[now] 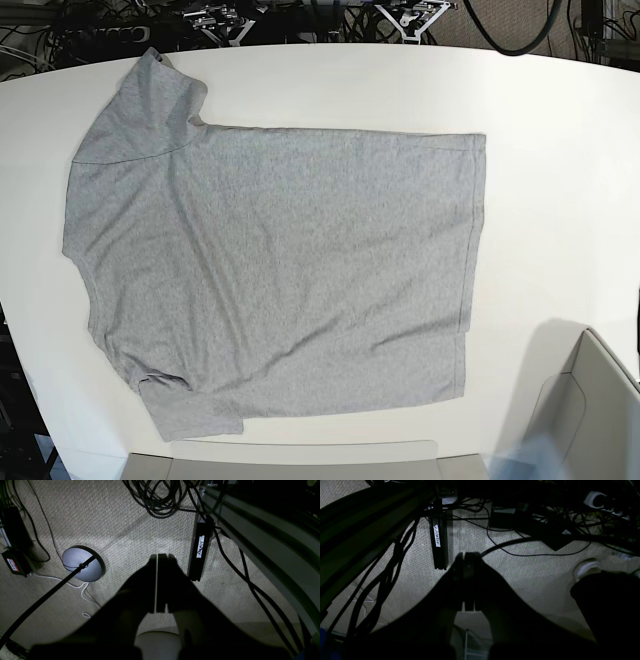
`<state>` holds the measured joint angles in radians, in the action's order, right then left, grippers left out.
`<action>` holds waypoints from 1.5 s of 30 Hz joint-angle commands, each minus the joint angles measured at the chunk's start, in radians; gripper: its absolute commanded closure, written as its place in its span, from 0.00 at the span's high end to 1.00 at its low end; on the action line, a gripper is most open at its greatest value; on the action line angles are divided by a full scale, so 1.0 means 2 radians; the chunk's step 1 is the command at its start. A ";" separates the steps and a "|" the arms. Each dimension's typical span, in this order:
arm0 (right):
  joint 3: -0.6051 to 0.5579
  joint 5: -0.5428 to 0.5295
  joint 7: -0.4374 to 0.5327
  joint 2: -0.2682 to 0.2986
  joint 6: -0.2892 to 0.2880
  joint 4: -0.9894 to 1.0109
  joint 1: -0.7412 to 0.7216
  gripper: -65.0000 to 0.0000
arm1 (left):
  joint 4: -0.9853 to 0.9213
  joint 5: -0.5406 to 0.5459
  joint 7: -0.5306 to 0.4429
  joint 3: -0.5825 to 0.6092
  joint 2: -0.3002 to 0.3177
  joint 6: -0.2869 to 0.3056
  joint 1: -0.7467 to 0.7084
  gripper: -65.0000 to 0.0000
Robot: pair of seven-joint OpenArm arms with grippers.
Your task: Fold the T-shirt properly
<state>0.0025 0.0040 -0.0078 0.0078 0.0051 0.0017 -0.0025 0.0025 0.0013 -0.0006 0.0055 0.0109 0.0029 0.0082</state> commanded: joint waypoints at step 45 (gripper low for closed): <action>-0.001 0.001 0.498 0.052 -0.003 -0.006 0.122 0.00 | -0.001 0.000 -0.611 0.001 -0.001 -0.006 -0.122 0.00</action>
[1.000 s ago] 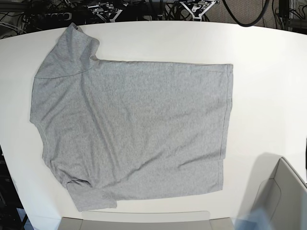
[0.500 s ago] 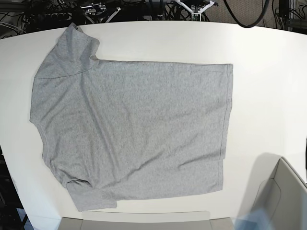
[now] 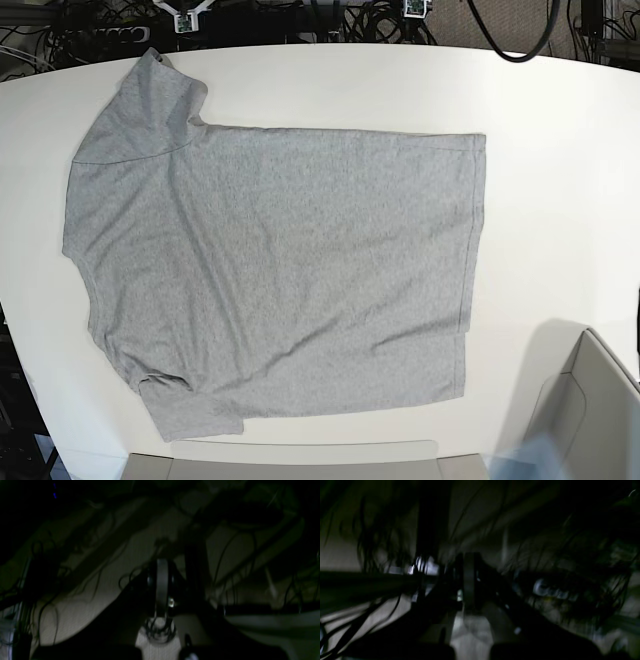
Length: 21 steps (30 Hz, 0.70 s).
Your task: Fold the T-shirt properly
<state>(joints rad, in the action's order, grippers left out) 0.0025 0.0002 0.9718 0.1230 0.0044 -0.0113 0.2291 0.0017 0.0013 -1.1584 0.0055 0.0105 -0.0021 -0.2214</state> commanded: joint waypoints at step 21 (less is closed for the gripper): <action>0.001 0.001 0.088 0.013 -0.003 -0.282 0.219 0.00 | 0.296 0.000 -0.091 -0.002 -0.003 -0.003 -0.226 0.00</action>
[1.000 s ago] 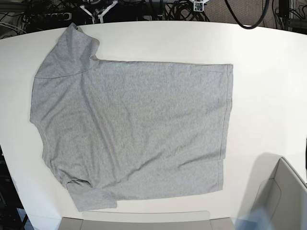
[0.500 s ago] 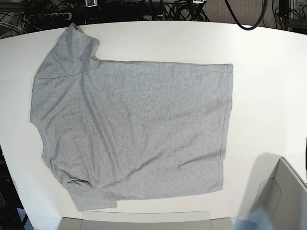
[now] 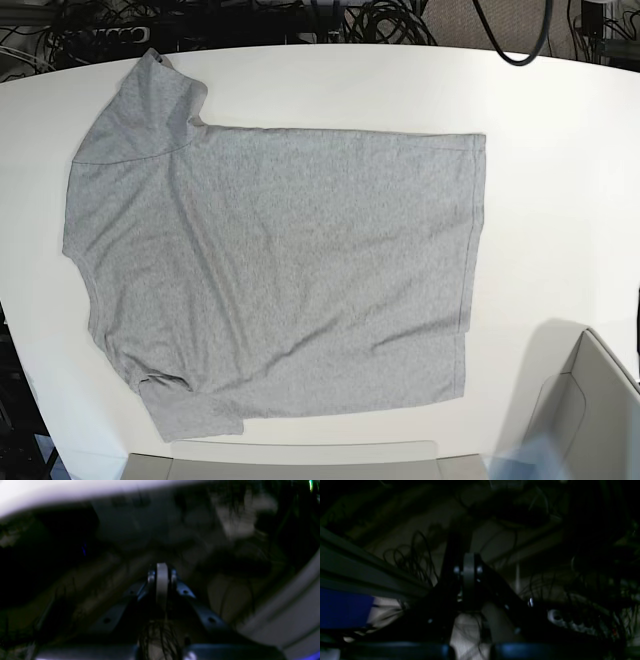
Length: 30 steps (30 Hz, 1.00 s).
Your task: Fold the T-shirt properly
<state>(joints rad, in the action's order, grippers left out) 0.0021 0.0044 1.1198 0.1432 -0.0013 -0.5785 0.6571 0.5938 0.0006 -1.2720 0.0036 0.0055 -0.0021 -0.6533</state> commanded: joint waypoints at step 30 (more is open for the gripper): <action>0.002 -0.380 -0.146 0.173 0.000 -0.586 0.289 0.38 | 0.354 0.000 -0.033 -0.002 0.002 -0.002 -0.175 0.14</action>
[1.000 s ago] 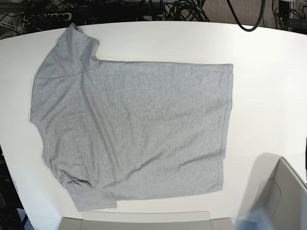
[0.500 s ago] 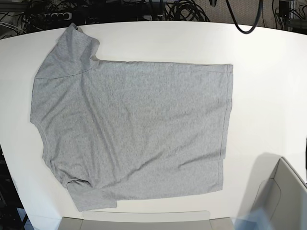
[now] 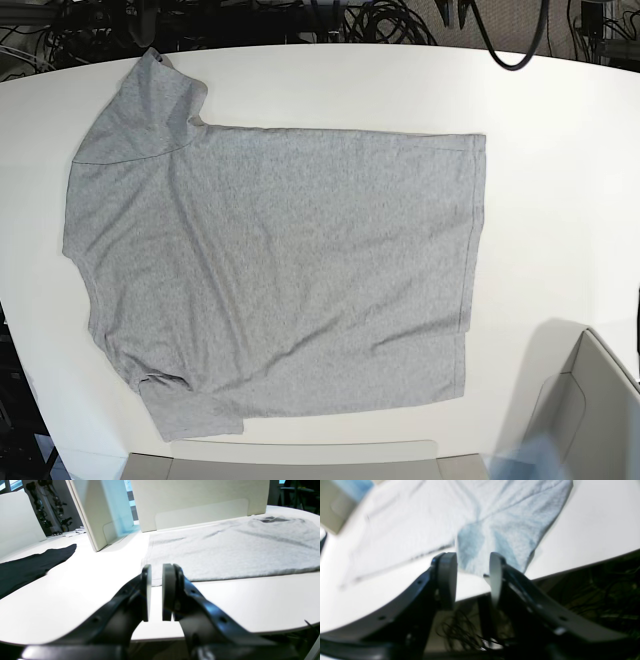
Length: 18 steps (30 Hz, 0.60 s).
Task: Fold the T-shirt properly
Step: 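Move the right gripper down to the shirt's shoulder corner and grasp it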
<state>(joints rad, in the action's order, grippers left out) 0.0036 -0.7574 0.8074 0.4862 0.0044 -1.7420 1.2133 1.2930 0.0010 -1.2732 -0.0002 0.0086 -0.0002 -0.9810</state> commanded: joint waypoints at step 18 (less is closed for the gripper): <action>-0.002 -0.225 -0.088 0.109 -0.003 0.018 -0.068 0.45 | 0.003 0.000 -0.030 0.000 0.011 -0.005 -0.011 0.14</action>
<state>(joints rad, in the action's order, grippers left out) -0.0025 -1.2125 0.6167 0.6960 0.0101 -1.6970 1.0630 1.2919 0.0010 -1.2728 -0.0002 0.0315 -0.0010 -0.9802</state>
